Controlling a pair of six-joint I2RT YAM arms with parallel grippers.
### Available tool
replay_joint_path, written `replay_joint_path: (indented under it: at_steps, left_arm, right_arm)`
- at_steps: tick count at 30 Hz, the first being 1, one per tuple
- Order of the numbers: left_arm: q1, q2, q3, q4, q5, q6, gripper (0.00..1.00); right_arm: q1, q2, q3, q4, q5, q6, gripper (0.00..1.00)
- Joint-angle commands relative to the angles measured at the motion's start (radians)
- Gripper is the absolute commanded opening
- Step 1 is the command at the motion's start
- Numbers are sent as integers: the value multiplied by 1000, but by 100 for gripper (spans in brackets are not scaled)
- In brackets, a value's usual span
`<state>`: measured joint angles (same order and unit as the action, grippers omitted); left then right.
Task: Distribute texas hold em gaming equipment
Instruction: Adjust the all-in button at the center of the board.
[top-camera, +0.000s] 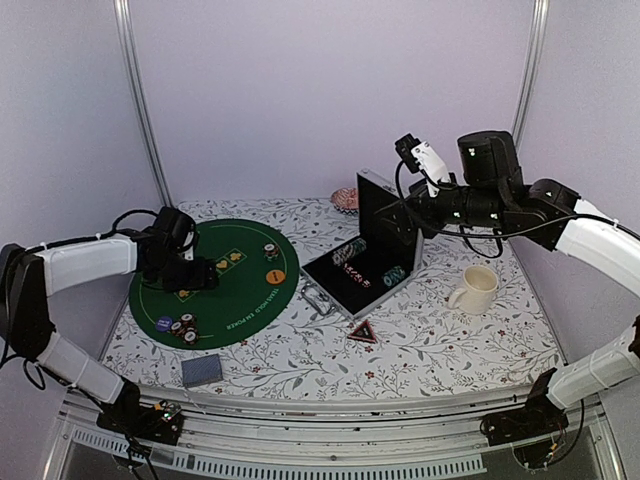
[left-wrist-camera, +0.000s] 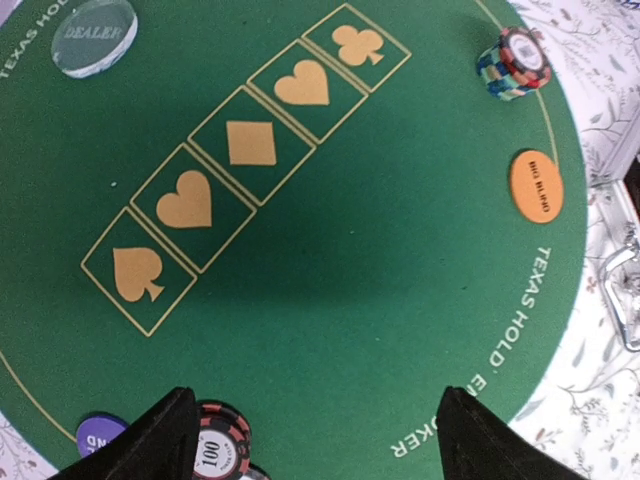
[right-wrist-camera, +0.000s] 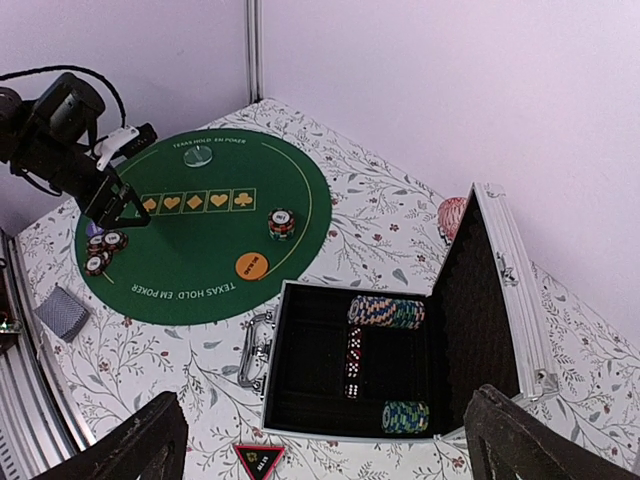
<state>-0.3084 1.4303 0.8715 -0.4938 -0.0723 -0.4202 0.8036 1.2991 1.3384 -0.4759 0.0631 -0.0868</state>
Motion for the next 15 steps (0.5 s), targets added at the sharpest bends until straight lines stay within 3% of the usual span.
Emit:
replay_joint_path:
  at_steps: [1, 8, 12, 15]
  left_arm:
    - [9, -38, 28, 5, 51, 50, 84]
    - [8, -85, -57, 174, 167, 131, 84]
    - [10, -85, -47, 202, 291, 112, 84]
    - [5, -74, -21, 177, 291, 114, 84]
  right_arm:
    - [-4, -10, 99, -12, -33, 53, 99]
    - [-9, 30, 175, -24, 4, 303, 99]
    - [-10, 56, 175, -19, -52, 471, 99]
    - [-11, 70, 165, -5, -73, 559, 99]
